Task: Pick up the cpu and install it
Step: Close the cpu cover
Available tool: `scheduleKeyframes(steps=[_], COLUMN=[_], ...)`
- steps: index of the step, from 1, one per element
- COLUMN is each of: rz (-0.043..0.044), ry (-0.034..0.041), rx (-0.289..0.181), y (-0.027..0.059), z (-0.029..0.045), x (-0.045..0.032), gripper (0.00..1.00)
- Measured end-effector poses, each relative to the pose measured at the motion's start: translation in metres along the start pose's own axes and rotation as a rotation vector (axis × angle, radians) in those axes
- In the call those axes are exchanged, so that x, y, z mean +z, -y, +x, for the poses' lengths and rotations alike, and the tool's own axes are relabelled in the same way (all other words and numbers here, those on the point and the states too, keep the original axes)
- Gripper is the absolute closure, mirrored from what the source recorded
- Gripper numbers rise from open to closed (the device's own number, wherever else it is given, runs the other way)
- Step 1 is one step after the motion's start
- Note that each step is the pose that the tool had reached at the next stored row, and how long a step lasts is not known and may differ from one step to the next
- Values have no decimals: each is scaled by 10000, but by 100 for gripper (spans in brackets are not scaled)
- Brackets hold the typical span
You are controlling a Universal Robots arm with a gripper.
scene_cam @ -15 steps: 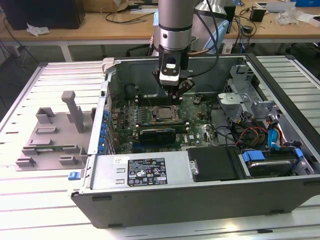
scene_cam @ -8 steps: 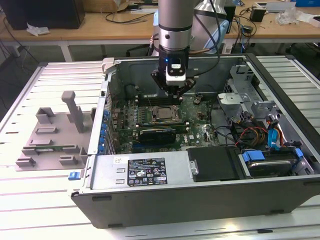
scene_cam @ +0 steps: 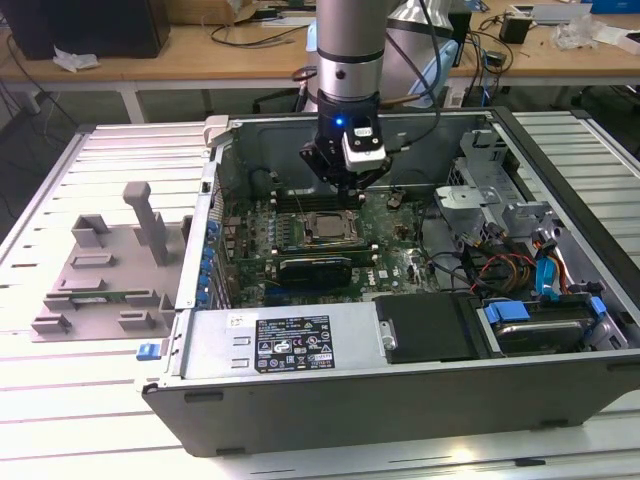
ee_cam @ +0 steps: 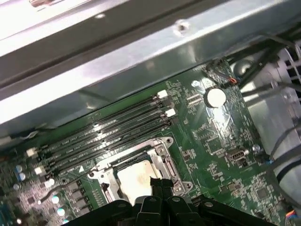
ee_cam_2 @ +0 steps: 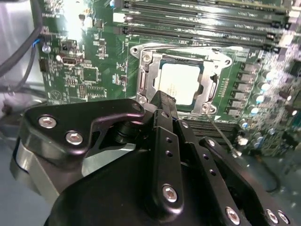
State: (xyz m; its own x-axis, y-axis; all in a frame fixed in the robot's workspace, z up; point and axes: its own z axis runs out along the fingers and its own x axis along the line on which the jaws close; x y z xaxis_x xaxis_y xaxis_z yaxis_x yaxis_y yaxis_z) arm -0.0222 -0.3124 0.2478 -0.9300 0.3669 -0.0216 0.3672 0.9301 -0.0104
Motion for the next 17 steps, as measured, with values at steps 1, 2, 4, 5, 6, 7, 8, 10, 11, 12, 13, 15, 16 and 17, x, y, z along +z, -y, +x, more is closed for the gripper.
scheduleKeyframes(steps=[1,2,4,5,6,7,8,10,11,12,13,15,16,17], rz=[-4,-7,-15,-18,-21,-24,-28,-38,-46,-54,-60,-64,-64,-64], ry=[2,4,7,8,10,12,14,19,22,26,29,31,32,31], rx=[-180,-324,-667,-814,-976,-1117,-1269,-1764,-2101,-2498,-2784,-2966,-2967,-2967], y=[0,0,0,0,0,0,0,0,0,0,0,0,0,0], z=[0,0,0,0,0,0,0,0,0,0,1,1,1,1], x=[0,0,0,0,0,0,0,0,0,0,0,0,0,0], gripper=[89,89,89,89,89,89,89,89,89,89,89,89,89,89])
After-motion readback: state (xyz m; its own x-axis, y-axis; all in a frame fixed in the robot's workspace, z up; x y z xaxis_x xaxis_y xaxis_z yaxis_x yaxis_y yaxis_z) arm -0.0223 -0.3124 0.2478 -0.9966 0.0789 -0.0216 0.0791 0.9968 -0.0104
